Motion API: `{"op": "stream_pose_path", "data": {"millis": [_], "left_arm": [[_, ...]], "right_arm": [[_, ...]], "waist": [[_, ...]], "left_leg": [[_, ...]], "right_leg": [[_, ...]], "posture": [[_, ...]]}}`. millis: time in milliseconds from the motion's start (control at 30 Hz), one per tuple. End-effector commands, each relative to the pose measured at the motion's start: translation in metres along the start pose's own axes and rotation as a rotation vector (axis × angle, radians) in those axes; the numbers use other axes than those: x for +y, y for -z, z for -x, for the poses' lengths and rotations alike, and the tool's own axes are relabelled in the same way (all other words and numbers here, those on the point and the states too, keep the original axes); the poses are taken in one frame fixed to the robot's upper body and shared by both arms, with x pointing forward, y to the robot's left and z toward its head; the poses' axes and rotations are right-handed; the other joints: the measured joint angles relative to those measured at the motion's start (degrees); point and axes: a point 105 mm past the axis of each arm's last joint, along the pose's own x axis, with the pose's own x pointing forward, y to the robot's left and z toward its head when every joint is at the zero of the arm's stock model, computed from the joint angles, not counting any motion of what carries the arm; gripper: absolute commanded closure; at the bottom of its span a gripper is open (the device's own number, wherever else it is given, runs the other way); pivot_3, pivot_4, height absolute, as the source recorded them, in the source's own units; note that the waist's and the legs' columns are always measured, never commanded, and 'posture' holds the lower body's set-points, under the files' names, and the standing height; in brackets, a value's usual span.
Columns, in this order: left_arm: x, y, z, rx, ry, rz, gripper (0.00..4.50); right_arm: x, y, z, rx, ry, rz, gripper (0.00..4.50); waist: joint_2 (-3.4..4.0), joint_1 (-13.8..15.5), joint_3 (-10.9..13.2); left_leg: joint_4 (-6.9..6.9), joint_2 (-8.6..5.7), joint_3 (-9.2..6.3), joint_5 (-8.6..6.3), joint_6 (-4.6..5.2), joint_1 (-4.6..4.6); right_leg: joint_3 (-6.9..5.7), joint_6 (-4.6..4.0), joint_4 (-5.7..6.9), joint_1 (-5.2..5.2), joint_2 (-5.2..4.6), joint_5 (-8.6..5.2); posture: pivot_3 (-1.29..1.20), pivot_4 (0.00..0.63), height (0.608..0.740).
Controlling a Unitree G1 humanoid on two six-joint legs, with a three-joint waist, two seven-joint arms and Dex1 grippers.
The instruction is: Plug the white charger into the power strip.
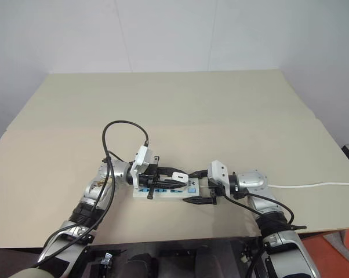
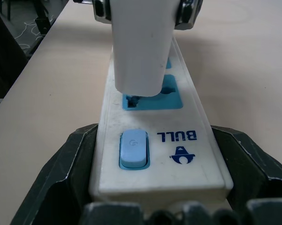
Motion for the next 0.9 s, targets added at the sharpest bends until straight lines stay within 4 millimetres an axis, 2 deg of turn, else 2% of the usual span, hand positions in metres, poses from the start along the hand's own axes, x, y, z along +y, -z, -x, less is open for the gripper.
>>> {"op": "stream_pose_path", "data": {"millis": [33,433,900], "left_arm": [[-0.005,0.017,0.001,0.062,-0.001,0.028,3.47],[-0.011,0.022,-0.004,0.048,-0.003,0.055,3.47],[-0.008,0.024,-0.011,0.037,-0.006,0.059,3.47]], "right_arm": [[0.004,0.005,-0.005,0.016,0.0,-0.014,1.07],[0.001,0.003,-0.002,0.012,0.033,-0.028,1.07],[0.002,0.003,-0.002,0.008,0.055,-0.033,1.07]], "waist": [[0.0,0.0,0.0],[0.04,0.1,-0.1],[0.04,0.2,-0.1]], "left_leg": [[0.0,0.0,0.0,0.0,0.0,0.01],[-0.05,0.0,0.0,0.0,0.0,0.13],[-0.06,0.0,-0.01,0.0,0.0,0.1]], "right_leg": [[0.0,0.0,-0.01,0.01,0.0,0.0],[0.0,0.01,-0.03,0.11,0.0,0.0],[-0.01,0.01,-0.07,0.11,0.0,0.0]], "posture": [[0.0,0.15,0.74],[0.0,0.15,0.74],[0.0,0.15,0.74]]}}
